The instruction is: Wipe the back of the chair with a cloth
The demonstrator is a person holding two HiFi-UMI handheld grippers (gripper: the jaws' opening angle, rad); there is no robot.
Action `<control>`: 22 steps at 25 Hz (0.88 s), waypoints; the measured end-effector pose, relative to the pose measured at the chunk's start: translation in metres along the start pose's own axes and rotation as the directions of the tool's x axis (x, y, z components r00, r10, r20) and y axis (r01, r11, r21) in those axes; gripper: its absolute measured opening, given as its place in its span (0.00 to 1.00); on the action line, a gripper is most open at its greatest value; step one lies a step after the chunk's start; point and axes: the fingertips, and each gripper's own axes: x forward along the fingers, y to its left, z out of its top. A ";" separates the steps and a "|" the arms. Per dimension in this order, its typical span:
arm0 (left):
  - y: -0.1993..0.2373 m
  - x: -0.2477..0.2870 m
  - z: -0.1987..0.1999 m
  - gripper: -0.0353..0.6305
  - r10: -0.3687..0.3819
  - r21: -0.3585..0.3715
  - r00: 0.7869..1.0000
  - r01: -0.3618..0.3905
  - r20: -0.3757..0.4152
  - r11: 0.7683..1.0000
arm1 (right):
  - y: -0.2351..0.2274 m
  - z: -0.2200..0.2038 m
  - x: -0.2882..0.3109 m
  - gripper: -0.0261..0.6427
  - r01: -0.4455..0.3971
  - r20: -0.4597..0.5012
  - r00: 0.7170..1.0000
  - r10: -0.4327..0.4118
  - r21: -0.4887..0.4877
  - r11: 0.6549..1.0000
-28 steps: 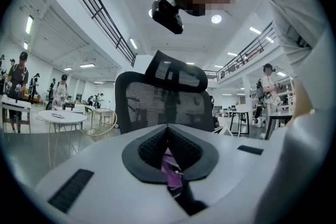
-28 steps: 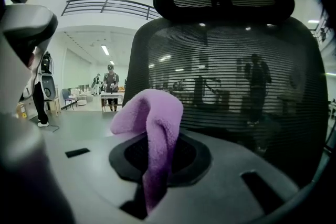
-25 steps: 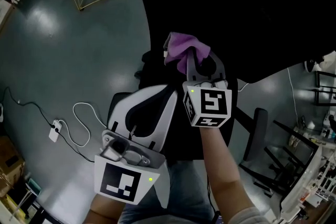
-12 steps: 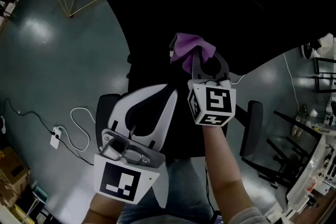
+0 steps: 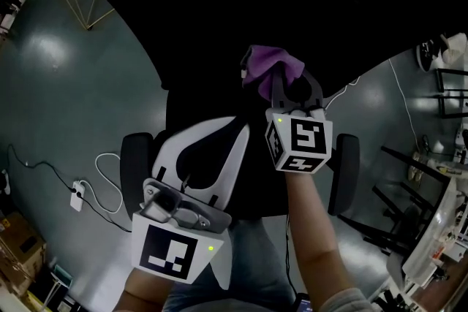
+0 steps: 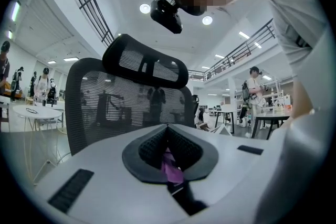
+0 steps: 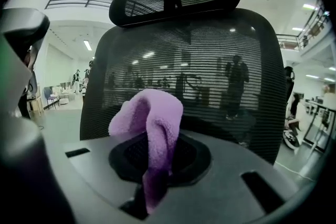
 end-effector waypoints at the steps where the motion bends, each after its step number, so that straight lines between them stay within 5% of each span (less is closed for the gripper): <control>1: -0.002 0.002 -0.001 0.07 -0.003 0.000 1.000 0.003 -0.002 1.000 | -0.001 -0.001 -0.001 0.11 -0.001 0.000 1.000 0.001 -0.008 1.000; 22: -0.050 0.041 -0.007 0.07 -0.083 -0.007 0.996 0.083 -0.013 0.997 | -0.114 -0.032 -0.037 0.11 0.171 -0.050 0.985 -0.167 0.079 0.982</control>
